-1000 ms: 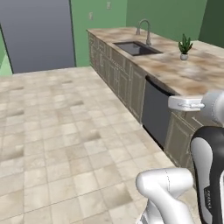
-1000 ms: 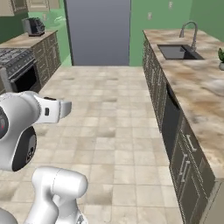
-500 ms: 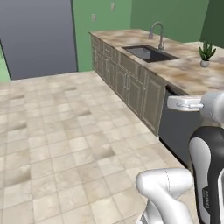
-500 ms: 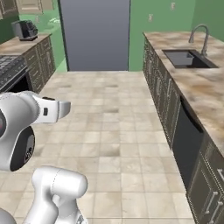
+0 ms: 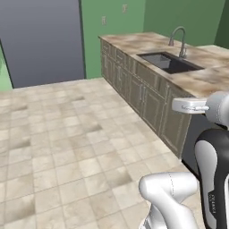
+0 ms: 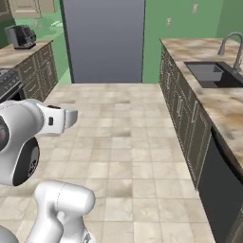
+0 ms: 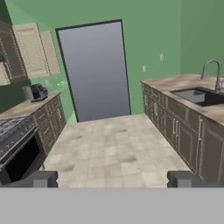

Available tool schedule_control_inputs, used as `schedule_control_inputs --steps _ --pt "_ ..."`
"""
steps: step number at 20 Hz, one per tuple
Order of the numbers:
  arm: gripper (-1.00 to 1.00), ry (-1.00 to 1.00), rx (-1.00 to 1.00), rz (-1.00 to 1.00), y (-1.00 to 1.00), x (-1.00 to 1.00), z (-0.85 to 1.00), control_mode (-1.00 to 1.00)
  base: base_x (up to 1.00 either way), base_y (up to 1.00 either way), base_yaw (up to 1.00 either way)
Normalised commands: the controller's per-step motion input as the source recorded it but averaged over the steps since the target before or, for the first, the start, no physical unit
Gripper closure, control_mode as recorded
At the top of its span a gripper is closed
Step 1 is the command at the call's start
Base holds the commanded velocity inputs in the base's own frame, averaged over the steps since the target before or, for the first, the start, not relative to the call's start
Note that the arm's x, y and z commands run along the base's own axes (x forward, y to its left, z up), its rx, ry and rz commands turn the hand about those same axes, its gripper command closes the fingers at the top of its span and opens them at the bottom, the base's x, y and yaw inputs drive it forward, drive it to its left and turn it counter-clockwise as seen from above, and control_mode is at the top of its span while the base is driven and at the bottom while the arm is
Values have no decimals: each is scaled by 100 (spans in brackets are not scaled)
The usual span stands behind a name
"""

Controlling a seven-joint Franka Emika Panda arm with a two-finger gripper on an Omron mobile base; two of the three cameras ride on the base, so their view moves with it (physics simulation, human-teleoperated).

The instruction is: Open the cabinet directly in front. Then move the liquor and the cup to the dining counter with the candle on it.

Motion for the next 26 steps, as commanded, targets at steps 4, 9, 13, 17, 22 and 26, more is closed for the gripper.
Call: schedule_control_inputs --steps 4,9,13,17,22,26 --pt "-100 0 0 0 0 0 0 100 100 10 3" --pt "-100 0 0 0 0 0 0 100 100 32 0" --pt "-100 0 0 0 0 0 0 100 100 53 0" --pt "-100 0 0 0 0 0 0 100 100 65 0" --pt "-100 0 0 0 0 0 0 100 100 79 0" --pt "-100 0 0 0 0 0 0 100 100 86 0"
